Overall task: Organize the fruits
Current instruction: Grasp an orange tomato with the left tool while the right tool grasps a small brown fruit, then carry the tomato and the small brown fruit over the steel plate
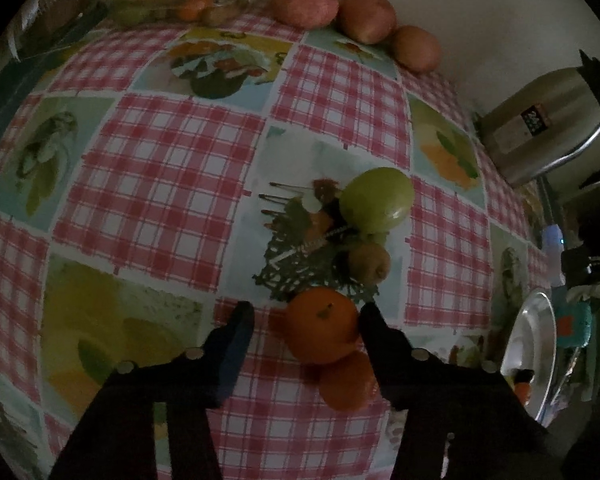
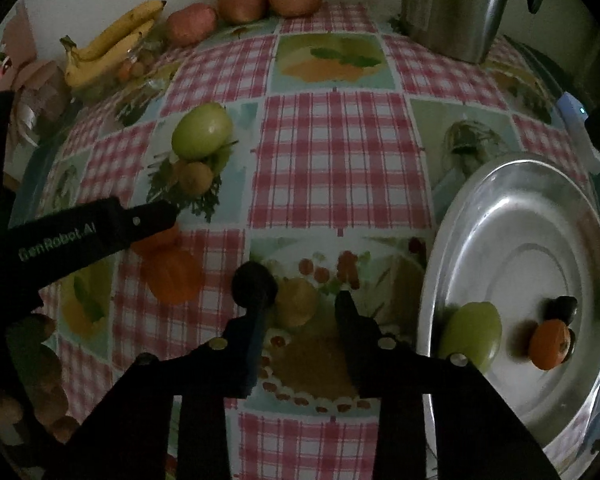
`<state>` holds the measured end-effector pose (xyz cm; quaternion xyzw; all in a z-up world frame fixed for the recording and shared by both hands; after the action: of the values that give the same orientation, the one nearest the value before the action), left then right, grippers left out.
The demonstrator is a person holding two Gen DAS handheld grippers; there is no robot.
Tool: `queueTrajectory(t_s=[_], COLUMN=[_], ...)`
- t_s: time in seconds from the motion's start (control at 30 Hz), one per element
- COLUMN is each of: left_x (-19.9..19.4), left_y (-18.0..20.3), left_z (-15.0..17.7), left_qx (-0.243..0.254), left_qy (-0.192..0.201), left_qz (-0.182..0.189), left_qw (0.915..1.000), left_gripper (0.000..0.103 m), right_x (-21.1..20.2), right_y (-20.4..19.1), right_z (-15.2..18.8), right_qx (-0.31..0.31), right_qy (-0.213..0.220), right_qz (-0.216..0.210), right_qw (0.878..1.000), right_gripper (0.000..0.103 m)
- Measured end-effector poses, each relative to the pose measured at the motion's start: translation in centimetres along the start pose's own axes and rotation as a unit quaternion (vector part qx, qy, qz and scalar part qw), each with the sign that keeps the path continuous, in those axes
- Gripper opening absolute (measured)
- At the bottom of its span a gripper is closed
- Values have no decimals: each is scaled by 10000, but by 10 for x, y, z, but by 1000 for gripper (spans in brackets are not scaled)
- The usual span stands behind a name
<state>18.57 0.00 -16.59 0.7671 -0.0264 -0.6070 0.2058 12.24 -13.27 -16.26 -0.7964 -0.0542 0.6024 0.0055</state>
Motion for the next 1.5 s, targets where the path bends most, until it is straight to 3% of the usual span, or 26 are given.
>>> queueTrajectory(t_s=[0.07,0.2,0.77,1.0,1.5], left_x=[0,-1,-29,-44,-61], left_y=[5,9,6,15,45], left_z=[-1,-4,-10,-18,-24], left_qx=[16,38,-61,-93,-292], left_qy=[-19,-23,221,367,837], left_qz=[69,66,-12,83,-182], left_qw=[10000,10000,9997,9992,9959], left_gripper=[43,42,41,41,41], right_x=[2,5,-25,-34,-58], right_y=[-1,1,1,18,49], right_z=[2,3,-4,-18,-48], right_qx=[20,60,176,654,1151], right_qy=[-71,-99,240,290,728], right_qz=[-64,-91,-70,-57,-110], right_qw=[10000,9999,9995,9974,9906], right_gripper=[28,25,24,24,24])
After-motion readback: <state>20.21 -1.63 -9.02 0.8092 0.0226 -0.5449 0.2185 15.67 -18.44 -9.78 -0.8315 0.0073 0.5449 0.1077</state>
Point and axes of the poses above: each gripper's, at about its wrist camera, not at the fingertips, and x roughly the way its jaws point, y to its right, z to its underside, the point moved 9 cm from there along x, roughly the way its jaws point, and after that the axes turned 7 degrees about -x, right-handed, at the moved point
